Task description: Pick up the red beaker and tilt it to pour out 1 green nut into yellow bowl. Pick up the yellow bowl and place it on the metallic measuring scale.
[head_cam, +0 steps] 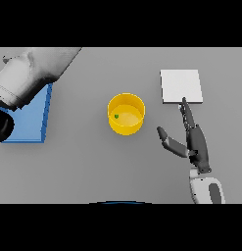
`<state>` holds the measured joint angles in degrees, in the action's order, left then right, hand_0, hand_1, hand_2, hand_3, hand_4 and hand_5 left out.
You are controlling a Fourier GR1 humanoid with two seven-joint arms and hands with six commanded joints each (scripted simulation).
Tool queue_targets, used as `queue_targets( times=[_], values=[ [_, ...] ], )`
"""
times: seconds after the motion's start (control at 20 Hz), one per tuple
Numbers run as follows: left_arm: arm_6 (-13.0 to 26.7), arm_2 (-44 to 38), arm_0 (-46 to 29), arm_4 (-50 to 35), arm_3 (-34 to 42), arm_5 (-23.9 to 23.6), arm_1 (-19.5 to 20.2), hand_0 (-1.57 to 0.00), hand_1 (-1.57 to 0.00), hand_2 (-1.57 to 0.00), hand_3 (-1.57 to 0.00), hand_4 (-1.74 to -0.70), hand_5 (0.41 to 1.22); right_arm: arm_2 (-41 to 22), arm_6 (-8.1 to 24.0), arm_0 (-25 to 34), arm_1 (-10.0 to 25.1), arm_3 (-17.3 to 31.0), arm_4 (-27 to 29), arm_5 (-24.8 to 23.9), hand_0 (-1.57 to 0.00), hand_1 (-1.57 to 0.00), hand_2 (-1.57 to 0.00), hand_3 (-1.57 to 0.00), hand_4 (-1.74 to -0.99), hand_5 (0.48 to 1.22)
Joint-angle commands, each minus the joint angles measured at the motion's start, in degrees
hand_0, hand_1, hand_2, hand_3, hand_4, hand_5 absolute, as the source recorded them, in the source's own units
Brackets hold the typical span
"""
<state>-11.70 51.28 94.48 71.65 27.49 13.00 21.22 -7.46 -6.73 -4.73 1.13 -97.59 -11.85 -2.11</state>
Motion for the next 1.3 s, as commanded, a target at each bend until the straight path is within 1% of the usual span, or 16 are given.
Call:
queue_targets(
  times=[0.0,0.05,0.15,0.25,0.35,0.45,0.55,0.65,0.8,0.85,0.95,1.0,1.1,1.15,1.2,1.25],
  values=[
    [0.8,-3.8,1.1,-2.9,-2.3,1.1,0.4,-1.57,-1.57,-1.57,-1.57,-1.73,1.221,0.0,-0.1,0.4,0.3,0.0,-0.3,0.0,0.00,0.00,0.00,0.00,-1.104,0.563],
    [3.0,-9.2,2.0,-7.3,-5.0,3.2,1.6,-1.57,-1.57,-1.57,-1.52,-1.73,1.221,-0.2,-0.5,0.5,0.4,0.8,-0.5,0.2,0.00,0.00,0.00,0.00,-1.102,0.572],
    [6.1,-18.5,1.9,-15.1,-8.7,4.5,4.9,-1.57,-1.57,-1.57,-1.51,-1.73,1.221,-0.2,-0.5,0.9,0.4,1.0,-0.3,0.3,0.00,0.00,0.00,0.00,-1.105,0.578],
    [6.7,-27.2,0.4,-23.1,-12.8,4.3,8.4,-1.57,-1.57,-1.57,-1.52,-1.74,1.221,0.1,-0.4,1.4,0.7,1.2,0.4,0.8,0.00,0.00,0.00,0.00,-1.116,0.582],
    [7.6,-33.5,-2.6,-29.2,-15.3,2.3,11.5,-1.57,-1.57,-1.57,-1.54,-1.74,1.221,0.3,-0.6,2.4,1.1,1.5,0.2,0.7,0.00,0.00,0.00,0.00,-1.118,0.595],
    [9.8,-37.8,-6.8,-34.1,-16.2,-0.7,13.0,-1.57,-1.57,-1.57,-1.55,-1.74,1.221,-0.2,0.2,2.5,1.3,2.3,-1.2,0.3,0.00,0.00,0.00,0.00,-1.127,0.606],
    [15.1,-40.2,-11.3,-37.2,-16.9,-4.2,14.0,-1.57,-1.57,-1.57,-1.56,-1.74,1.221,-1.0,-0.9,1.6,1.4,1.7,-1.7,0.5,0.00,0.00,0.00,0.00,-1.132,0.621],
    [17.0,-42.9,-16.1,-40.9,-15.9,-8.7,14.3,-1.57,-1.57,-1.57,-1.56,-1.74,1.221,-1.1,-0.2,1.9,1.3,1.9,-1.8,0.6,0.00,0.00,0.00,0.00,-1.142,0.628],
    [22.4,-47.5,-21.5,-46.7,-14.2,-12.5,15.0,-1.57,-1.57,-1.57,-1.57,-1.74,1.221,-0.4,0.5,3.0,2.3,1.9,-1.0,1.3,0.00,0.00,0.00,0.00,-1.138,0.648],
    [23.6,-48.7,-23.4,-48.4,-13.4,-13.1,14.9,-1.57,-1.57,-1.57,-1.57,-1.74,1.221,-0.4,0.0,2.4,2.3,2.3,-0.6,1.7,0.00,0.00,0.00,0.00,-1.133,0.655],
    [24.0,-50.3,-29.2,-51.4,-10.3,-14.8,14.4,-1.57,-1.57,-1.57,-1.57,-1.74,1.221,-0.4,-0.4,2.4,2.3,2.3,-0.2,2.0,0.00,0.00,0.00,0.00,-1.127,0.664],
    [23.9,-50.7,-32.3,-52.7,-7.7,-15.7,14.1,-1.57,-1.57,-1.57,-1.57,-1.74,1.221,-0.3,-1.1,2.1,2.1,2.4,0.1,2.0,0.00,0.00,0.00,0.00,-1.131,0.669],
    [25.2,-51.2,-39.3,-55.6,-1.0,-17.1,13.0,-1.57,-1.57,-1.57,-1.57,-1.74,1.221,-0.5,-1.6,1.7,2.4,2.1,-0.9,1.5,0.00,0.00,0.00,0.00,-1.151,0.676],
    [25.4,-51.5,-42.5,-56.9,2.1,-17.8,12.5,-1.57,-1.57,-1.57,-1.57,-1.74,1.221,-0.4,-1.0,2.0,2.6,2.2,-0.9,1.6,0.00,0.00,0.00,0.00,-1.159,0.677],
    [26.6,-51.6,-45.9,-57.9,5.2,-18.3,12.0,-1.57,-1.57,-1.57,-1.57,-1.74,1.221,-0.2,-1.5,2.2,3.0,2.8,-1.0,1.6,0.00,0.00,0.00,0.00,-1.166,0.676],
    [28.0,-51.4,-48.4,-58.6,8.6,-18.6,11.6,-1.57,-1.57,-1.57,-1.57,-1.74,1.186,-0.6,-1.5,1.6,2.8,2.1,-1.2,1.6,0.00,0.00,0.00,0.00,-1.175,0.676]
  ],
)
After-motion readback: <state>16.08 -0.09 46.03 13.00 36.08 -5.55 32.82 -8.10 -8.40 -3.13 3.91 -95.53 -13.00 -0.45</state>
